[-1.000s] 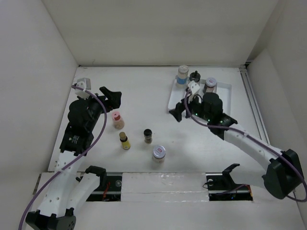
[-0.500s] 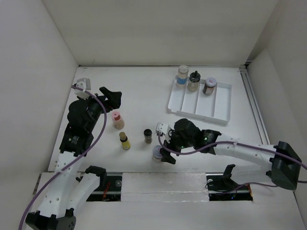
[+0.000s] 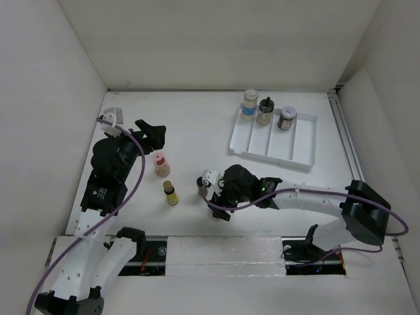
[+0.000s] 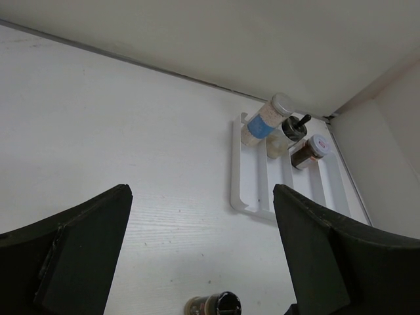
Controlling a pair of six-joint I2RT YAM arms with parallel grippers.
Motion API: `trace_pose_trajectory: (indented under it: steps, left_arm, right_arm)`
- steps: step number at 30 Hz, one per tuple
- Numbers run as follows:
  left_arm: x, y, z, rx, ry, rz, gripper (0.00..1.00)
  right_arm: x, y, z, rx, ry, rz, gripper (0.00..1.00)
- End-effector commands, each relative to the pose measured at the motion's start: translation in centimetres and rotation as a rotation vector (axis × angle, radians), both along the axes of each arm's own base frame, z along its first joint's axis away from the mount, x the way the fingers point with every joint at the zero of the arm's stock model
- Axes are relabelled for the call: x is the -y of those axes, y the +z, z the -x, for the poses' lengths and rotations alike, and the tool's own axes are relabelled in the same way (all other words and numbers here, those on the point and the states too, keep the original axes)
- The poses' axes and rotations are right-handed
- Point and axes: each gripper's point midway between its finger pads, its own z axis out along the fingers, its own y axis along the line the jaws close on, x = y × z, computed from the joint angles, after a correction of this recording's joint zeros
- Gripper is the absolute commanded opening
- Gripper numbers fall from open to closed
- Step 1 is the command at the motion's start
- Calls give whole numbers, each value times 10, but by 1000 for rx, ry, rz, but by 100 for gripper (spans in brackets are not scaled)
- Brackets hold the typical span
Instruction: Organize the condiment bottles
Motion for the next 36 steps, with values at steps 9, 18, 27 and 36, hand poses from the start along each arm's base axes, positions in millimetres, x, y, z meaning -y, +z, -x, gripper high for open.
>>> trace_pose_trajectory:
  steps: [9, 18, 27, 36]
  left_arm:
    - [-2, 14, 1, 51, 6, 8, 85]
    - [1, 14, -1, 51, -13, 9, 85]
    - [1, 17, 2, 61, -13, 12, 85]
    - [0, 14, -1, 51, -4, 9, 85]
  right_arm:
    - [23, 119, -73, 296, -329, -238, 50]
    - [174, 182, -197, 497, -930, -299, 50]
    - [267, 138, -307, 470, -1218, -142, 50]
    - [291, 66, -352, 332, -1262, -84, 61]
